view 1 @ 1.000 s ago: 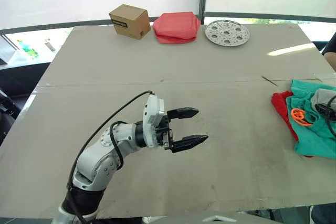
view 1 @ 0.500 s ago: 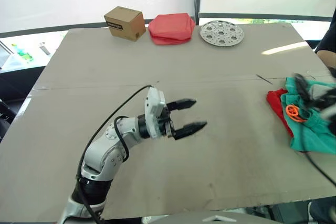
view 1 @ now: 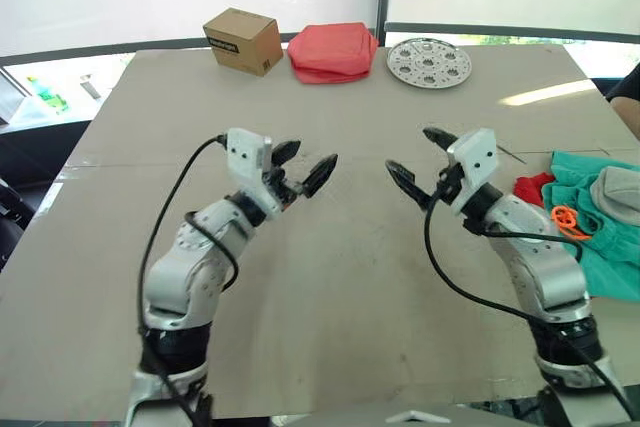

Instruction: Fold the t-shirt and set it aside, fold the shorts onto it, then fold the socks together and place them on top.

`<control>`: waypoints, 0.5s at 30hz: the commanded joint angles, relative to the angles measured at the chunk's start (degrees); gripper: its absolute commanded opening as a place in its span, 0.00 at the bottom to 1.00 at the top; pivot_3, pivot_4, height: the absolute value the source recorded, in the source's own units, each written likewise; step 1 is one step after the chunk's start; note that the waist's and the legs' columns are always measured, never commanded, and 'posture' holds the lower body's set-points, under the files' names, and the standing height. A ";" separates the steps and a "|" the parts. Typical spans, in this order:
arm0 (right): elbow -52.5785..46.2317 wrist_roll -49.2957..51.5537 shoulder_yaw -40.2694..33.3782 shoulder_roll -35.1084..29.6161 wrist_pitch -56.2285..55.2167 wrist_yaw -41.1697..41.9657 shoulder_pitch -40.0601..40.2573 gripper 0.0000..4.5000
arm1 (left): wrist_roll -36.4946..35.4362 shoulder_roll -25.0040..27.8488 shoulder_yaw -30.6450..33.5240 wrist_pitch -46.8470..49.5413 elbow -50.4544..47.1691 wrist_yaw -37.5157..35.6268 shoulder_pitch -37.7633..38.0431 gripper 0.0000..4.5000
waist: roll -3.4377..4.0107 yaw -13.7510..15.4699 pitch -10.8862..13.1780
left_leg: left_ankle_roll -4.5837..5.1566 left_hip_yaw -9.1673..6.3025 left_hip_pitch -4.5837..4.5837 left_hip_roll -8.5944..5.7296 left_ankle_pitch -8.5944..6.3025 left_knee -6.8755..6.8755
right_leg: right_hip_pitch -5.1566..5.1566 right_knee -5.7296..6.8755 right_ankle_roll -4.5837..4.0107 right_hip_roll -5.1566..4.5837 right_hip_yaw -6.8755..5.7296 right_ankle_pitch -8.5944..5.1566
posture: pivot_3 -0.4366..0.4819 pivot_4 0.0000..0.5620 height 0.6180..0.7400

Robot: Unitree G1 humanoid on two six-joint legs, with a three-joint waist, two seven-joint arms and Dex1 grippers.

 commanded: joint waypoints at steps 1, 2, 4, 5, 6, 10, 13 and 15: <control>-2.97 2.48 -4.93 -6.40 -1.50 6.18 4.57 0.99 | -3.61 5.38 4.07 0.99 -5.16 -6.22 5.35 1.00 | 0.02 0.14 0.02 | -0.01 0.00 0.01 0.00 -0.01 -0.02 | 0.00 0.00 -0.01 -0.02 0.00 -0.01 | 0.48 0.27 1.00; -3.31 3.23 -5.83 -7.60 -1.61 6.94 5.70 0.99 | -4.63 6.26 5.05 1.13 -5.51 -6.93 6.50 1.00 | 0.06 0.13 0.05 | -0.01 0.00 0.02 0.01 -0.01 -0.05 | 0.00 -0.01 -0.02 -0.05 0.00 -0.02 | 0.48 0.27 1.00; -4.44 4.76 -9.60 -10.38 -1.44 8.55 9.94 0.99 | -5.70 8.35 8.01 0.87 -6.07 -9.24 10.57 1.00 | 0.08 -0.29 0.07 | -0.02 0.00 0.02 0.02 0.00 -0.04 | 0.00 0.00 -0.02 -0.05 -0.01 -0.01 | 0.48 0.27 1.00; -4.96 5.43 -11.03 -11.32 -1.21 9.16 11.59 0.99 | -6.20 9.06 9.10 0.85 -6.30 -10.13 12.15 1.00 | 0.07 -1.20 0.07 | -0.04 -0.92 -0.07 -0.60 0.02 -0.12 | 0.35 0.00 0.26 -0.40 -0.74 -0.19 | 0.48 0.27 1.00; -5.90 6.02 -12.53 -12.11 -1.04 9.48 13.51 0.99 | -6.28 9.99 10.03 0.49 -6.86 -11.35 14.19 1.00 | 0.19 -1.74 0.11 | 0.00 -2.07 -0.06 -1.41 0.04 -0.28 | 0.62 0.00 0.54 -1.09 -1.71 -0.41 | 0.48 0.27 1.00; -12.56 11.64 -24.66 -14.77 1.88 11.82 26.19 0.99 | -7.74 14.27 18.42 0.57 -9.11 -17.57 27.20 1.00 | 0.35 -1.13 0.17 | -0.08 -6.67 0.39 -4.33 0.34 -0.48 | 0.89 0.44 0.85 -0.45 -1.33 -1.40 | 0.48 0.27 1.00; -14.35 13.45 -29.14 -16.08 2.37 12.90 30.79 0.99 | -7.73 15.99 21.70 -0.24 -8.81 -20.91 32.73 1.00 | 0.27 -0.53 0.04 | -0.34 -6.24 0.41 -4.19 0.46 -0.75 | 0.51 0.73 0.36 -0.74 -0.83 -1.50 | 0.48 0.27 1.00; -15.42 14.62 -31.55 -16.94 3.14 13.39 32.98 0.99 | -7.86 16.87 23.78 -0.18 -7.91 -22.94 35.31 1.00 | 0.28 -0.27 0.03 | -0.35 -5.85 0.31 -3.91 0.45 -0.80 | 0.34 0.72 0.12 -0.71 -0.68 -1.58 | 0.48 0.27 1.00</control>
